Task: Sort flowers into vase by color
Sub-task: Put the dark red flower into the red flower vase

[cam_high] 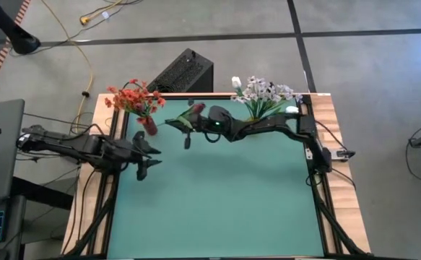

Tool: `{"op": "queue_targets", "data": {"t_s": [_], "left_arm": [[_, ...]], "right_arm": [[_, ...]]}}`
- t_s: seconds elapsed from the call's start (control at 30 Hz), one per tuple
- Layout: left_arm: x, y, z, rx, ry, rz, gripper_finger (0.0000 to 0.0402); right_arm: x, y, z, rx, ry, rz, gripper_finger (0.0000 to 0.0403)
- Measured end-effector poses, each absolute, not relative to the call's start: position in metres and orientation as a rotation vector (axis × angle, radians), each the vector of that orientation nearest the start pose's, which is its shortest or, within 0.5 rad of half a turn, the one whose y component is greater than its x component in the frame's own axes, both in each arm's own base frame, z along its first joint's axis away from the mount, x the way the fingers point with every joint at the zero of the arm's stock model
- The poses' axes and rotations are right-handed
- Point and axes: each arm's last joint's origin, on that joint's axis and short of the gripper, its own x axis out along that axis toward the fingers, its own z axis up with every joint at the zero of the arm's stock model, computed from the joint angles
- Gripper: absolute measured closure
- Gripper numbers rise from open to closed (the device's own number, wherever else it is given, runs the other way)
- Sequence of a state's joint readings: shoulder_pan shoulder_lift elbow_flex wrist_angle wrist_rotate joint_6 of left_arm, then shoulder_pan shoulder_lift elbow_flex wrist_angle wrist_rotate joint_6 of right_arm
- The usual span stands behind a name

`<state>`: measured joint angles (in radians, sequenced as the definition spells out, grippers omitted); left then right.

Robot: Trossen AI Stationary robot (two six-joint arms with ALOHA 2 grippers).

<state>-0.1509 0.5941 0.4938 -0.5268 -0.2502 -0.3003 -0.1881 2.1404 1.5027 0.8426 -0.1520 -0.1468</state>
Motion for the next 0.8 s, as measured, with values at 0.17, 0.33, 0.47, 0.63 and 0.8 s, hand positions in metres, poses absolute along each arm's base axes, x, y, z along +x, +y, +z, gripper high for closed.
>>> {"op": "queue_targets", "data": {"t_s": [0.17, 0.33, 0.47, 0.63, 0.8], "left_arm": [[0.121, -0.009, 0.222, -0.2, 0.693, 0.29, 0.0245], [0.117, -0.002, 0.239, -0.207, 0.663, 0.435, 0.0264], [0.111, 0.006, 0.253, -0.194, 0.652, 0.586, 0.029], [0.104, 0.014, 0.253, -0.23, 0.693, 0.716, 0.0353], [0.105, 0.022, 0.25, -0.26, 0.725, 0.787, 0.0396]], "right_arm": [[0.51, -0.101, 0.247, -0.204, -0.16, -0.086, 0.0382], [0.531, -0.11, 0.249, -0.251, -0.057, -0.122, 0.0382], [0.537, -0.113, 0.25, -0.278, -0.047, -0.129, 0.0382], [0.536, -0.12, 0.252, -0.3, -0.05, -0.162, 0.0382], [0.534, -0.128, 0.251, -0.298, -0.032, -0.167, 0.0382]]}}
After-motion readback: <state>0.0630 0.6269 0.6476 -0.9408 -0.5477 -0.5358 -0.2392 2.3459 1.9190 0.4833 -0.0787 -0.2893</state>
